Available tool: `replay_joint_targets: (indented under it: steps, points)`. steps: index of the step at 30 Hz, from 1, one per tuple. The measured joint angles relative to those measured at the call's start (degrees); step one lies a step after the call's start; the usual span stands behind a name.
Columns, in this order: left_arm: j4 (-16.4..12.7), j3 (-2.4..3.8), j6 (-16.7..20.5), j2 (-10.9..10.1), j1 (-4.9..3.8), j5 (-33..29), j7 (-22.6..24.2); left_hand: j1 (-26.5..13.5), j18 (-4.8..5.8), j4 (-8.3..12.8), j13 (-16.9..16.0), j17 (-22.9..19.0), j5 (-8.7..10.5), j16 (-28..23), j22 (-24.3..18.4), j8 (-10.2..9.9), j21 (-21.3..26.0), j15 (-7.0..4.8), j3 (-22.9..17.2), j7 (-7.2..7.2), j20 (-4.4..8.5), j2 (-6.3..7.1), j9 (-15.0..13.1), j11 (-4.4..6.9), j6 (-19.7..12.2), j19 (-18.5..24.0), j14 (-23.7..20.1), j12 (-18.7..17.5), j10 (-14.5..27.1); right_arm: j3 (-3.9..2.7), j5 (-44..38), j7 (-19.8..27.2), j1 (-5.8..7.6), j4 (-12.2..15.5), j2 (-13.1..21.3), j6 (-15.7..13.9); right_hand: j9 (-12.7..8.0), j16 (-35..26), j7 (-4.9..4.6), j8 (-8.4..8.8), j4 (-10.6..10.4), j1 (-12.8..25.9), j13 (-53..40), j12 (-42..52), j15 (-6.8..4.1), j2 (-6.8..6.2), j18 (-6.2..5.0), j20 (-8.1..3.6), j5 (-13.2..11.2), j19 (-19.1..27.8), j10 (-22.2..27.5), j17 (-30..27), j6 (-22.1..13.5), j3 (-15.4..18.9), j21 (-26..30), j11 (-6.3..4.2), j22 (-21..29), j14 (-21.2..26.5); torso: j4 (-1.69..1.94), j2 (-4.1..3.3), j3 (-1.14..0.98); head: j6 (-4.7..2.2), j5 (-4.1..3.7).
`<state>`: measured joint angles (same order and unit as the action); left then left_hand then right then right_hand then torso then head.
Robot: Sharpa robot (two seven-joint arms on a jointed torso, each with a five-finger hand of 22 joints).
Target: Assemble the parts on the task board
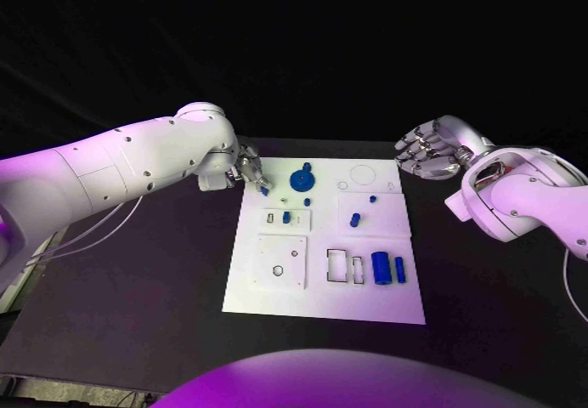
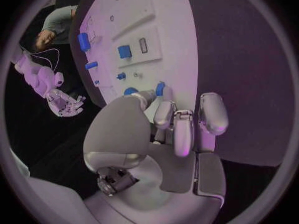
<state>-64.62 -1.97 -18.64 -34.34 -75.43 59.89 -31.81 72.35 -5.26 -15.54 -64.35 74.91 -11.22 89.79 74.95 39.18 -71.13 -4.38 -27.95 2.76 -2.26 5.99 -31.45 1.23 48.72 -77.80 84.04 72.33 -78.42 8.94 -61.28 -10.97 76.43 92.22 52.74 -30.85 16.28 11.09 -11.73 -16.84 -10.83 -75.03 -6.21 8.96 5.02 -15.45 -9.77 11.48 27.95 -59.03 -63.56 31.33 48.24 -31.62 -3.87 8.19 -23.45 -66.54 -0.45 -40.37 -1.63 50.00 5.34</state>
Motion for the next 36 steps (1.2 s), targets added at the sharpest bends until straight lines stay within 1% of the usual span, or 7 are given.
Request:
replay_joint_targets:
  steps: [5,9,15,17,20,29,36]
  points:
    - [0.08,-0.01,-0.02,-0.01,0.03,-0.76,0.04,1.0,0.0,1.22,0.0,0.0,1.39,0.0,0.0,1.22,0.22,0.0,-5.6,0.3,0.0,0.86,-0.07,0.0,-0.5,0.0,0.0,0.0,-0.01,0.0,0.0,0.01,0.0,0.0,-0.02,0.0,0.0,0.0,0.0,0.0,0.0,0.0,0.07,0.0,0.0,0.0,0.0,0.0,0.0,0.0,0.0,0.0,0.0,0.0,0.0,0.0,0.07,0.0,0.01,0.01,0.0,0.0,0.03]
    - [0.01,-0.02,0.01,-0.2,0.05,-1.71,0.1,1.26,0.0,-0.58,-0.04,0.0,3.01,0.0,0.0,3.34,0.23,0.0,-7.4,0.3,0.02,1.11,-0.07,0.13,-0.49,-0.01,0.0,0.0,-0.14,0.0,0.01,0.02,0.0,-0.02,-0.05,0.0,0.0,0.0,0.0,0.0,0.0,0.0,0.07,0.0,0.0,0.0,0.0,0.0,0.0,0.0,0.0,0.0,0.0,0.0,0.0,0.0,0.07,0.0,0.02,0.04,0.01,0.0,0.07]
    - [-1.39,-0.02,0.59,-1.68,0.06,-3.69,0.22,0.61,0.0,-1.46,-0.49,0.0,3.24,0.0,-0.01,5.05,0.23,0.0,-8.28,0.3,0.0,1.88,-0.07,0.23,-0.48,-0.42,0.0,0.29,-0.67,0.0,0.01,0.04,0.0,-0.06,-0.06,0.0,0.01,0.0,0.0,0.0,0.0,0.0,0.07,0.0,0.0,0.0,0.0,0.0,0.0,0.0,0.0,0.0,0.0,0.0,0.0,0.0,0.07,0.0,0.04,0.08,0.01,0.0,0.2]
    - [-2.33,-0.02,1.02,-2.46,0.06,-4.34,0.3,0.13,-0.01,-1.52,-0.58,0.0,3.23,0.0,-0.01,5.16,0.23,0.0,-8.36,0.3,0.19,2.04,-2.61,0.31,-0.48,-0.62,0.0,0.38,-0.75,0.0,0.02,0.05,0.0,-0.06,-0.05,-0.01,0.01,0.0,0.0,0.0,0.0,0.0,0.07,0.0,0.0,0.0,0.0,0.0,0.0,0.0,0.0,0.0,0.0,0.0,0.0,0.0,0.07,0.0,0.06,0.08,0.0,0.0,0.22]
    - [-4.41,0.01,1.91,-4.05,0.06,-5.28,0.47,-0.38,0.0,-0.18,-0.74,0.0,2.67,0.0,-0.01,5.37,0.22,0.0,-9.72,0.3,0.2,2.26,-3.41,0.32,-0.48,-0.63,0.0,0.61,-0.76,0.0,0.02,0.06,0.0,-0.07,-0.01,-0.01,0.01,0.0,0.0,0.0,0.0,0.0,0.07,0.0,0.0,0.0,0.0,0.0,0.0,0.0,0.0,0.0,0.0,0.0,0.0,0.0,0.07,0.0,0.11,0.1,0.0,0.0,0.23]
    - [-12.9,0.08,5.57,-9.27,0.1,-6.48,1.77,-0.98,0.0,-0.29,-0.89,0.0,1.45,0.0,-0.01,5.71,0.23,0.0,-10.05,0.3,0.2,2.87,-4.57,0.51,-0.47,-0.63,0.0,0.61,-1.36,0.0,0.03,0.08,0.0,-0.05,0.15,-0.02,-0.08,0.0,0.0,0.0,0.0,0.0,0.16,0.0,0.0,0.0,0.0,0.21,0.0,0.21,0.0,0.0,0.0,0.0,0.0,0.0,0.23,0.0,0.14,0.14,-0.01,0.0,0.51]
    - [-18.6,0.08,8.74,-12.07,1.35,-4.41,3.34,-1.05,0.0,0.13,-1.28,0.0,1.45,0.0,-0.02,5.99,0.22,0.0,-10.48,0.31,0.41,2.93,-4.58,0.73,-0.46,-0.84,0.0,0.88,-1.58,0.0,0.05,0.09,-0.01,-0.05,0.29,-0.02,-0.07,0.0,0.0,0.0,0.0,0.0,0.16,0.0,0.0,0.0,0.0,0.21,0.0,0.2,0.0,0.0,0.0,0.0,0.0,0.0,0.23,0.0,0.19,0.12,0.02,0.0,0.79]
